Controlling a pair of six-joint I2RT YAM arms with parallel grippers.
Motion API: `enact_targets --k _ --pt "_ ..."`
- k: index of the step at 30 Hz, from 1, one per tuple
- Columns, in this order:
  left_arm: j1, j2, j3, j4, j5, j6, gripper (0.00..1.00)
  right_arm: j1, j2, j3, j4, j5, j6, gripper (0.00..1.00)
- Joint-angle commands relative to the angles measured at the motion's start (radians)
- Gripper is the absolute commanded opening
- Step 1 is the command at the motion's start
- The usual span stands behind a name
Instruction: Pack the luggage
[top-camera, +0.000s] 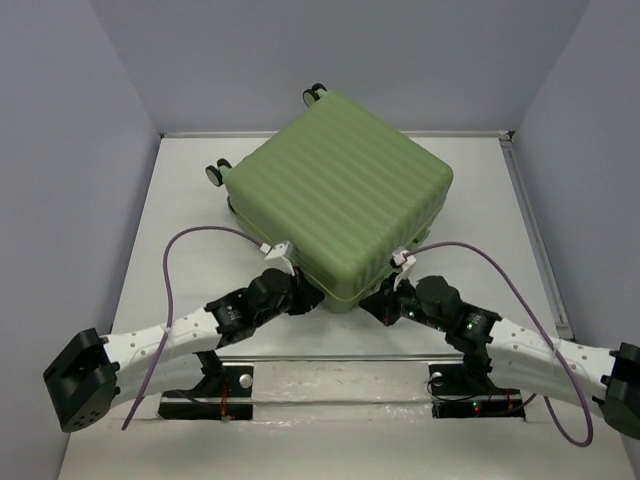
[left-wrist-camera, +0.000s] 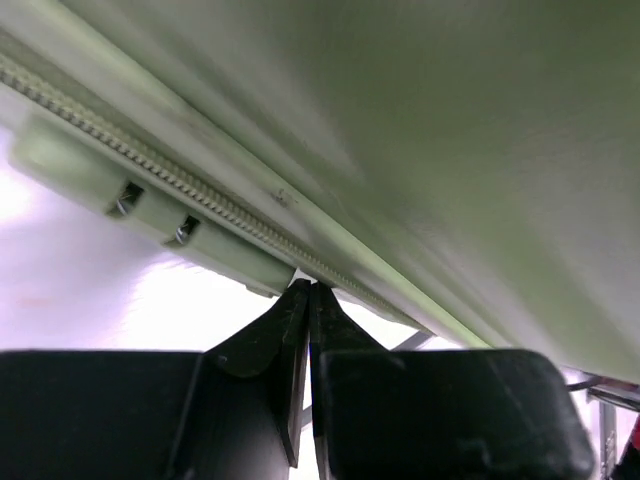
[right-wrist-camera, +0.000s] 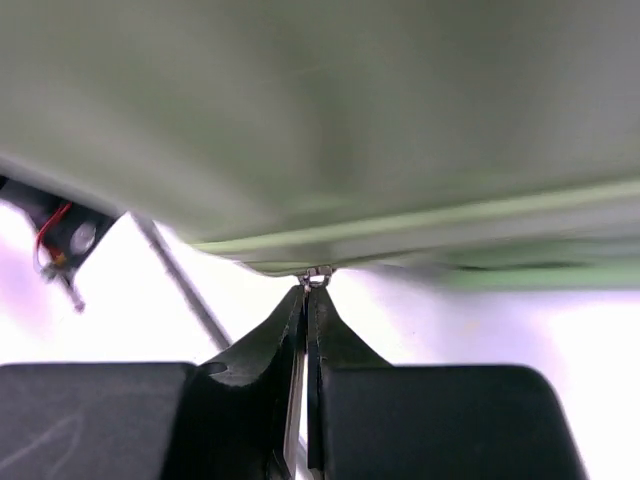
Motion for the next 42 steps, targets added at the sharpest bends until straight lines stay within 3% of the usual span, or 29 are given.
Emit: enact_targets --k 1,4,6,10,12,13,15,17,21,22,26,30,35,42 --pt "0.005 0.119 0.192 0.293 -0.056 0.061 0.16 0.266 0.036 0.002 -0.045 -0.019 0.138 0.07" --pt "0.005 0.219 0.247 0.338 -0.055 0.064 0.16 0.465 0.141 0.098 -0.050 0.159 0.160 0.07" --pt "0.004 0.277 0.287 0.373 -0.009 0.066 0.15 0.525 0.196 0.193 -0.050 0.302 0.163 0.07" --pt "0.004 0.400 0.415 0.382 0.062 0.095 0.14 0.541 0.277 0.267 0.031 0.527 0.206 0.07" --pt "0.004 0.409 0.448 0.335 0.059 0.133 0.16 0.541 0.311 0.276 0.059 0.720 0.218 0.07" --pt "0.007 0.393 0.473 0.251 0.029 0.150 0.19 0.541 0.323 0.255 0.163 0.751 0.220 0.07" --pt "0.048 0.322 0.444 0.218 0.039 0.167 0.33 0.541 0.361 0.253 0.189 0.889 0.266 0.07" --pt "0.091 0.255 0.424 0.100 0.045 0.200 0.54 0.541 0.386 0.263 0.190 0.903 0.249 0.07" --pt "0.256 -0.044 0.352 -0.082 0.111 0.240 0.84 0.541 0.377 0.249 0.190 0.903 0.249 0.07" --pt "0.340 -0.086 0.358 -0.151 0.119 0.256 0.88 0.541 0.372 0.247 0.188 0.899 0.247 0.07" --pt "0.577 -0.100 0.488 -0.262 0.266 0.334 0.94 0.541 0.349 0.226 0.184 0.865 0.243 0.07" --pt "0.741 0.085 0.625 -0.222 0.407 0.334 0.97 0.541 0.334 0.221 0.176 0.830 0.235 0.07" --pt "0.829 0.433 0.847 -0.193 0.517 0.311 0.99 0.541 0.344 0.230 0.151 0.794 0.223 0.07" --pt "0.855 0.650 0.991 -0.181 0.530 0.280 0.99 0.541 0.363 0.230 0.147 0.739 0.224 0.07"
